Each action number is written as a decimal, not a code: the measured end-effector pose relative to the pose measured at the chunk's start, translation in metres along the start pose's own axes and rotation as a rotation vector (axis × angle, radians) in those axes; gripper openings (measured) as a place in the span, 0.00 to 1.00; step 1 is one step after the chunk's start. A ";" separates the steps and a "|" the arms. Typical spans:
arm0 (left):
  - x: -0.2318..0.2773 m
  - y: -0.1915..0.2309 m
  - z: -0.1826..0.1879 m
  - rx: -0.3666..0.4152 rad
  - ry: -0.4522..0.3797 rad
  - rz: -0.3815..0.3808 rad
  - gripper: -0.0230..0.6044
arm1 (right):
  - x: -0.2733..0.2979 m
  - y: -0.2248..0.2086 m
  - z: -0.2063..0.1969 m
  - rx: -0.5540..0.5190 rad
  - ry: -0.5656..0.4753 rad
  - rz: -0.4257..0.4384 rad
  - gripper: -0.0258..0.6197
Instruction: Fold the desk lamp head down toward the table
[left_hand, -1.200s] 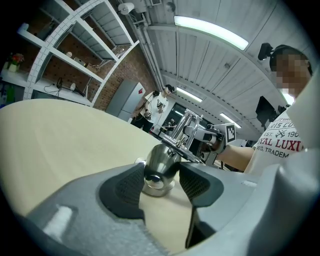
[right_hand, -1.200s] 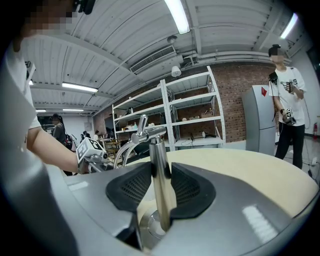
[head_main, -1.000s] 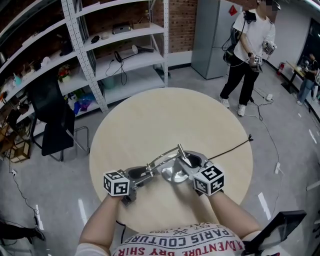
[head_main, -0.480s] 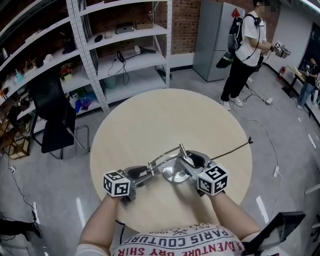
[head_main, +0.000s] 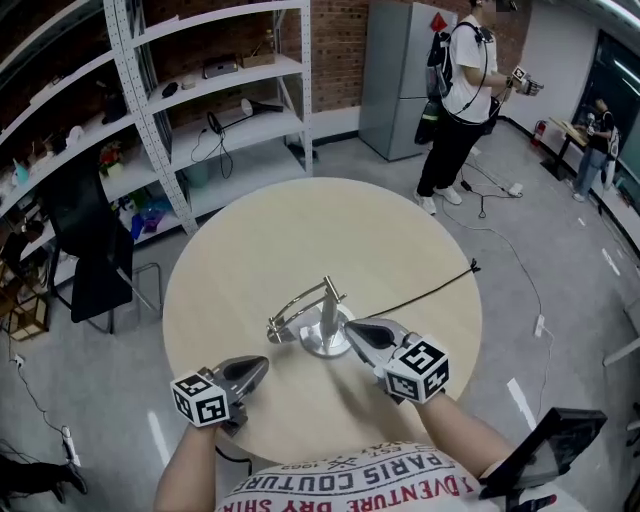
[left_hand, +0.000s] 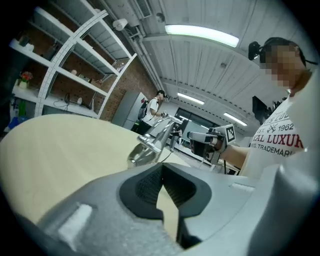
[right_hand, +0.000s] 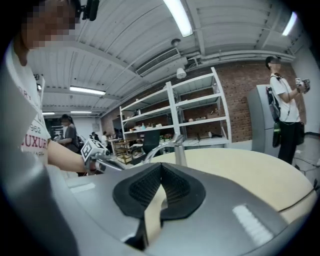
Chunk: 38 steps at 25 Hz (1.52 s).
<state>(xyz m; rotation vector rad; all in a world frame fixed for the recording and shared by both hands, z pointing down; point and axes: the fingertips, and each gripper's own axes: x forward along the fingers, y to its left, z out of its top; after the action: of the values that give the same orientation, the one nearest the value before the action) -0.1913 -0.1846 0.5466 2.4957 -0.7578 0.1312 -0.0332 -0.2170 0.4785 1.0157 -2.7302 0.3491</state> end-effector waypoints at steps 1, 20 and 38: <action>0.002 -0.014 0.003 0.028 0.000 0.000 0.04 | -0.004 0.009 0.000 -0.015 0.007 0.033 0.04; 0.006 -0.264 0.019 0.171 -0.042 0.034 0.04 | -0.166 0.131 -0.034 -0.052 0.069 0.262 0.04; -0.019 -0.330 -0.012 0.235 -0.021 0.123 0.04 | -0.229 0.187 -0.033 -0.107 0.025 0.310 0.04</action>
<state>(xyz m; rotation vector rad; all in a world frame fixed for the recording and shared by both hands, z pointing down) -0.0276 0.0637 0.4017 2.6737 -0.9537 0.2511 0.0160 0.0707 0.4199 0.5574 -2.8479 0.2579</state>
